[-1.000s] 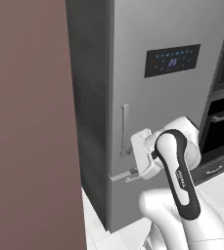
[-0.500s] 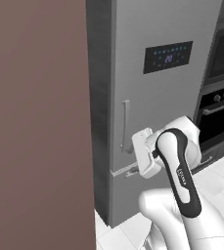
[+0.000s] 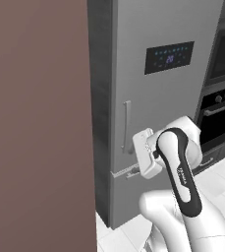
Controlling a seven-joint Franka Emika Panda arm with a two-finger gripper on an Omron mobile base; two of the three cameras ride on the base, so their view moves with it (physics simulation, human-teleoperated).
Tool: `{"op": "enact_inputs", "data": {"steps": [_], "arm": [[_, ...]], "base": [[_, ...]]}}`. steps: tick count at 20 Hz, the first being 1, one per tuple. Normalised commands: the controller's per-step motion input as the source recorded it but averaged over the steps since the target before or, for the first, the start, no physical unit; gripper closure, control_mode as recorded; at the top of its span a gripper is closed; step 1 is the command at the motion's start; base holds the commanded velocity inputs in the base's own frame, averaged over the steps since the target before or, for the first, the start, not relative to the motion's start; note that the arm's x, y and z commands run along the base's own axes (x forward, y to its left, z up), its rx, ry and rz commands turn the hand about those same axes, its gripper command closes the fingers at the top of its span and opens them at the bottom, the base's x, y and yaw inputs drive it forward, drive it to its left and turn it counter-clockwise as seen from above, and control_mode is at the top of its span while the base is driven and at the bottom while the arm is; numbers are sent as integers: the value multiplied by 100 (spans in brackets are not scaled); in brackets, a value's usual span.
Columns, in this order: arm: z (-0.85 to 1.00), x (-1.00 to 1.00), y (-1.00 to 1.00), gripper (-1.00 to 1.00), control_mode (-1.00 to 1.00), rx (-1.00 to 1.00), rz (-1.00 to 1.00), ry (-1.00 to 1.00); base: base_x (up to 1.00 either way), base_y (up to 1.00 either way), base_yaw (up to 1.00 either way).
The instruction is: Place one of the steaks on the plate and the other in the bowl. Then place the bowl in the fridge.
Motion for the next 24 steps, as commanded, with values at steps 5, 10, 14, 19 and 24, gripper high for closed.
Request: {"op": "enact_inputs", "data": {"steps": [5, 10, 14, 19, 24], "arm": [[0, 0, 0, -100, 100, 0, 0, 0], [0, 0, 0, -100, 100, 0, 0, 0], [0, 0, 0, -100, -100, 0, 0, 0], [0, 43, -49, -100, -100, 0, 0, 0], [0, 45, -79, -100, -100, 1, 0, 0]], "base": [[0, -3, 0], [0, 0, 0], [0, 0, 0], [0, 0, 0], [0, 0, 0]]}}
